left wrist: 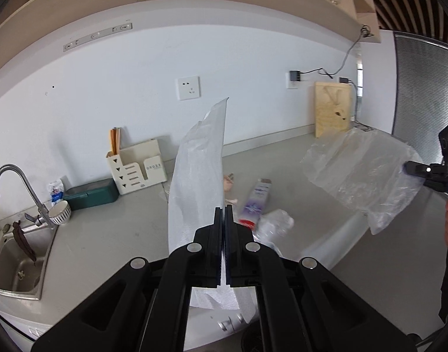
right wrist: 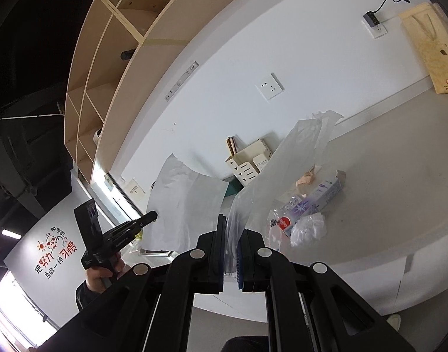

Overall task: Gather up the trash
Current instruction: 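Lift the tissue sheet with the left tool while the right tool lifts the clear bag, then lower the tissue and clear bag into the wastebasket with both tools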

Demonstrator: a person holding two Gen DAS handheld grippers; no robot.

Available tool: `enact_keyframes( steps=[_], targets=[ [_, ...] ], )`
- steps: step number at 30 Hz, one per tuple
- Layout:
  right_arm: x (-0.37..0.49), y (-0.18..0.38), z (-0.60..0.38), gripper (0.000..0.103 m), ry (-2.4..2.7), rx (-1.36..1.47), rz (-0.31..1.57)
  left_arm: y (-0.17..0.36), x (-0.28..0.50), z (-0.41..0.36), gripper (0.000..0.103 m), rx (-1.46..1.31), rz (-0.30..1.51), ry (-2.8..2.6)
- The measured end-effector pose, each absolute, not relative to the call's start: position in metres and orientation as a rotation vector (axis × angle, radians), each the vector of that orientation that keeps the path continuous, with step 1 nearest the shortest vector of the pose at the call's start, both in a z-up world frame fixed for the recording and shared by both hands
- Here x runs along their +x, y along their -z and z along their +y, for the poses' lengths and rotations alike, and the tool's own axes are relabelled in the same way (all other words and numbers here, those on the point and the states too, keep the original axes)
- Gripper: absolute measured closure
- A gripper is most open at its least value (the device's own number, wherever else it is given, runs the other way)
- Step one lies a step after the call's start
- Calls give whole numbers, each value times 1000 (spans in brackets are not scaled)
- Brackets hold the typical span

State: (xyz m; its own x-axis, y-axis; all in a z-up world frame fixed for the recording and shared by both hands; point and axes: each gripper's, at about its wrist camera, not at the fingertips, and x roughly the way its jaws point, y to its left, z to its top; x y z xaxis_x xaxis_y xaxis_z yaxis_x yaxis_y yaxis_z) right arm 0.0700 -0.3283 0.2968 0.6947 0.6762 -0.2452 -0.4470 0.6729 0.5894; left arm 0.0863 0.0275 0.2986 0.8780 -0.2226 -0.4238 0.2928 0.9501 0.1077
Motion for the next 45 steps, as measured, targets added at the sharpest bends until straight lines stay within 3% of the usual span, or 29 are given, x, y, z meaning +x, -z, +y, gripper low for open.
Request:
enact_keyframes(
  steps=[10,19,29,45],
  targets=[
    [-37,-260,-322,92,-618,488,534,-245,-30,22,101,152,482,409],
    [-75,-218,-309,92,-593,437,659,-181,-84,12,101,112,585,498],
    [-44,-110,-285,92,-594,531,884,-80,-51,-12,101,84,780,561],
    [63,98,-256,92,-469,568,1288,129,77,-44,101,-3,1211,586]
  ],
)
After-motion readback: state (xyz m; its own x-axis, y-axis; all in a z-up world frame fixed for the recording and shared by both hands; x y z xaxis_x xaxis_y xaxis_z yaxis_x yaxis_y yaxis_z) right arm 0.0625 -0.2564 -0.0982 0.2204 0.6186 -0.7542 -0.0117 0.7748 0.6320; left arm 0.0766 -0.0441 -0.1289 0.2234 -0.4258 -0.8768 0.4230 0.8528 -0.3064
